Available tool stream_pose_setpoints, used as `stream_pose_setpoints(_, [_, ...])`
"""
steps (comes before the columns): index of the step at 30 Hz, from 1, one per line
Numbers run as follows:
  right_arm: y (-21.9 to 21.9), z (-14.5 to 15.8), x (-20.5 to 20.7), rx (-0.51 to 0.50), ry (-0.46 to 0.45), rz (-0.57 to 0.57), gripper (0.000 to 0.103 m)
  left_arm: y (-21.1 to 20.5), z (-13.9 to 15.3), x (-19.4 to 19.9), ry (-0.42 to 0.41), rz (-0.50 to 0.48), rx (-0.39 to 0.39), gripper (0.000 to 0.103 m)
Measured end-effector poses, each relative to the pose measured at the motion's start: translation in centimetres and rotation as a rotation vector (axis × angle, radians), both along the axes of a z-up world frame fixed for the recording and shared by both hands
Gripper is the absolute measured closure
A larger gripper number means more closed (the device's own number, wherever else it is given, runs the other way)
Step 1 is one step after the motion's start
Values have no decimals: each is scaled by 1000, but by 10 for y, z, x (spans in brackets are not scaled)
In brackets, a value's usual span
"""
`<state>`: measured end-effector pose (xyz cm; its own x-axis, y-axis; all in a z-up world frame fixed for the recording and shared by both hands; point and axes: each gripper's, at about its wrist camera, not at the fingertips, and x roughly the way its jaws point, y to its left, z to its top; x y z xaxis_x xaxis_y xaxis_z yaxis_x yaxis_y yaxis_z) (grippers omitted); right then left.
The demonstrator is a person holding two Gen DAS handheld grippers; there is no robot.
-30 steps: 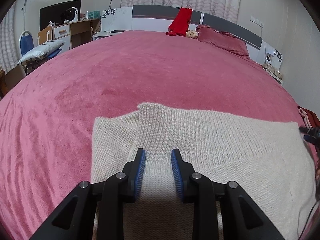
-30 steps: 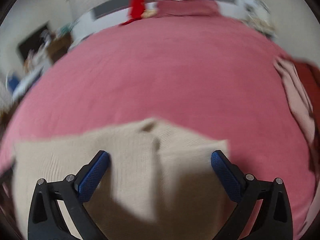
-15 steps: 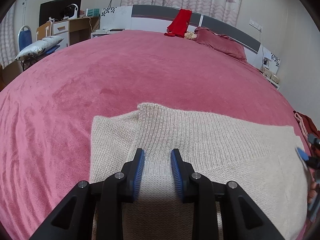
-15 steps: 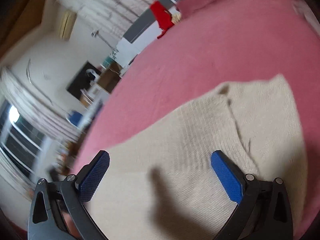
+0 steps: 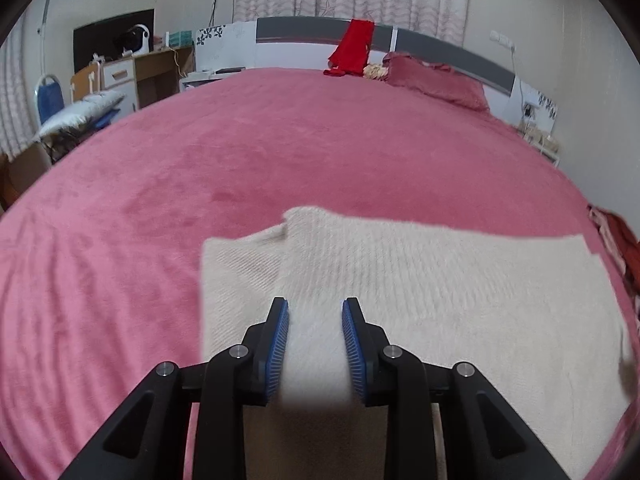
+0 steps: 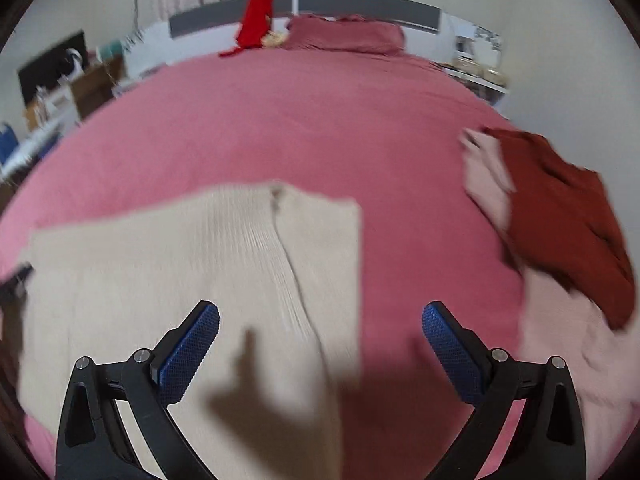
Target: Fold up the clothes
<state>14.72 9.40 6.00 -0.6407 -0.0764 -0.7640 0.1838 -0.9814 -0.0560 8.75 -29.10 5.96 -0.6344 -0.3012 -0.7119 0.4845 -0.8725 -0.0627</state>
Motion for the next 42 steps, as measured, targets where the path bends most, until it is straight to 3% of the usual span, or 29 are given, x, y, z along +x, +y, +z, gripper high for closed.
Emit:
stream_pose_setpoints(5, [22,-16,56,-38,-1,47,2,17,2,23,-56,-44,-28,75])
stream_pose_setpoints(6, [22,-23,57,-41,-24,57,16,20,0,27,-78,-55,-36,75])
stream_pose_setpoints(7, [21,-32,59,-58,-53,72,48,23,-3,29,-104,-68,-46,75])
stream_pose_setpoints(8, [20,-42,60,-64,-81,80,65,28,-7,31,-129,-88,-68,75])
stream_pose_setpoints(9, [22,-52,57,-57,-115,76,76,33,-11,34,-148,-112,-102,75])
stream_pose_setpoints(13, [41,-66,51,-130,-121,81,76,59,-22,45,-203,-198,-313,74])
stream_pose_setpoints(15, [51,-65,48,-180,-140,85,76,65,-22,51,-208,-218,-358,74])
stream_pose_setpoints(17, [62,-63,46,-246,-164,90,75,60,-12,64,-167,-224,-303,74])
stream_pose_setpoints(20, [80,-59,47,-414,-213,130,54,43,2,88,-101,-198,-169,74])
stream_pose_setpoints(21, [83,-62,48,-440,-243,140,42,35,4,96,-83,-182,-111,74])
stream_pose_setpoints(27, [90,-75,43,-529,-290,173,40,6,-13,115,-56,-145,212,74])
stream_pose_setpoints(29, [83,-77,35,-532,-301,174,48,7,-23,111,-64,-163,295,74])
stream_pose_setpoints(32, [74,-80,28,-521,-320,175,73,8,-28,104,-80,-166,301,73])
stream_pose_setpoints(33, [71,-80,31,-531,-333,180,90,8,-28,103,-88,-169,294,73])
stream_pose_setpoints(40, [87,-63,40,-557,-338,123,90,3,-23,96,-165,-219,326,81])
stream_pose_setpoints(42, [90,-63,36,-535,-350,147,81,-4,-12,92,-128,-221,319,81])
